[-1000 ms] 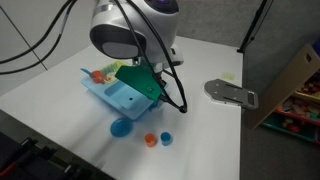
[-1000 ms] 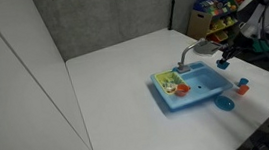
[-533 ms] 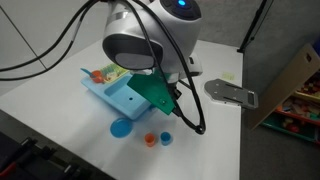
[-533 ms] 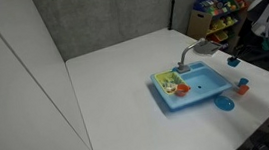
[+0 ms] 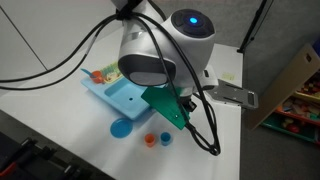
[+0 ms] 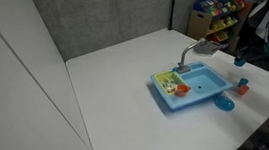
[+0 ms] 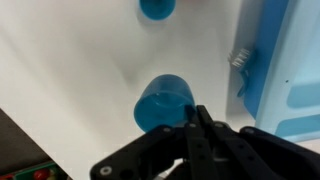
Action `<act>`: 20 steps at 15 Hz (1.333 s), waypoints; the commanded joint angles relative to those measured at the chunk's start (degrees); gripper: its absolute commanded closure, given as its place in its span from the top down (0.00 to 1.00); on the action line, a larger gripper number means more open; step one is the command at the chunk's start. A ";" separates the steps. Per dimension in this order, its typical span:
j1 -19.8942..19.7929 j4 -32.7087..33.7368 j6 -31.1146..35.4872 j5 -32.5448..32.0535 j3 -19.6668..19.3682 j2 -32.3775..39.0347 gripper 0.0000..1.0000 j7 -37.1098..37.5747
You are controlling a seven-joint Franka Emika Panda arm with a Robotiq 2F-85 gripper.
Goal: Remove the cup from the sink and put it on the table
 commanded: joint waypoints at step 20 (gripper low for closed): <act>-12.89 5.64 12.52 -23.14 13.59 14.91 0.03 16.61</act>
